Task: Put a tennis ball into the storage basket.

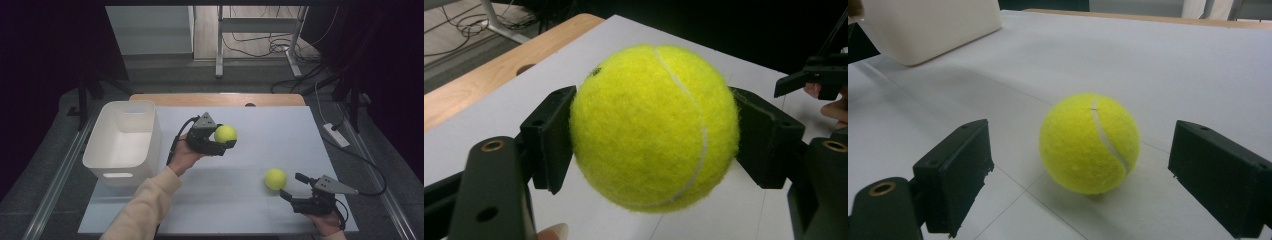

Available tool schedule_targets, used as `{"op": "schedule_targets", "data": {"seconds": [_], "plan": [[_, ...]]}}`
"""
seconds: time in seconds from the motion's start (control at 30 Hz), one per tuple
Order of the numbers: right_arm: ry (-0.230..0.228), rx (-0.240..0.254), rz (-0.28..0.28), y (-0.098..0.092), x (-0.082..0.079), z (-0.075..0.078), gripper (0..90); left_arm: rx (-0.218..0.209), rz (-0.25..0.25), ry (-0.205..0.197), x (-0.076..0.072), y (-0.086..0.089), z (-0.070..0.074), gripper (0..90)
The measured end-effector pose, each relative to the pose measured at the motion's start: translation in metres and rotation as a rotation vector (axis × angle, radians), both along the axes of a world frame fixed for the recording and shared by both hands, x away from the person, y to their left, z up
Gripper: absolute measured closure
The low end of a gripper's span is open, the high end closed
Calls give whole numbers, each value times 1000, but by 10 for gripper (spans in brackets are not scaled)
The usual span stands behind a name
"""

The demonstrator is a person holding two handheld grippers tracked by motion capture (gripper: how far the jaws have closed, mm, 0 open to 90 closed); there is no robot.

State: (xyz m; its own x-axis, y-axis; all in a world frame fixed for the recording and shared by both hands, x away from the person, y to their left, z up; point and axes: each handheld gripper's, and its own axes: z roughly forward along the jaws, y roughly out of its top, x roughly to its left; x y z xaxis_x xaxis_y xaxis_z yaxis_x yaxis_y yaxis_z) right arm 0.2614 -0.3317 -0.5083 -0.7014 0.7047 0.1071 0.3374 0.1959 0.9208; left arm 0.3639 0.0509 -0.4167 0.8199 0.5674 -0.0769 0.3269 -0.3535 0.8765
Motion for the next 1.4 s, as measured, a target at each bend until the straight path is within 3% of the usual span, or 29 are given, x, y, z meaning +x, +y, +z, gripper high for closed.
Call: {"op": "schedule_targets", "data": {"seconds": [0.6,1.4], "plan": [[1,-3,-5,0,0,0,102,-21,25,-15,-1,16,9,266],[3,-3,-11,0,0,0,102,-33,79,-58,-1,37,34,266]]}}
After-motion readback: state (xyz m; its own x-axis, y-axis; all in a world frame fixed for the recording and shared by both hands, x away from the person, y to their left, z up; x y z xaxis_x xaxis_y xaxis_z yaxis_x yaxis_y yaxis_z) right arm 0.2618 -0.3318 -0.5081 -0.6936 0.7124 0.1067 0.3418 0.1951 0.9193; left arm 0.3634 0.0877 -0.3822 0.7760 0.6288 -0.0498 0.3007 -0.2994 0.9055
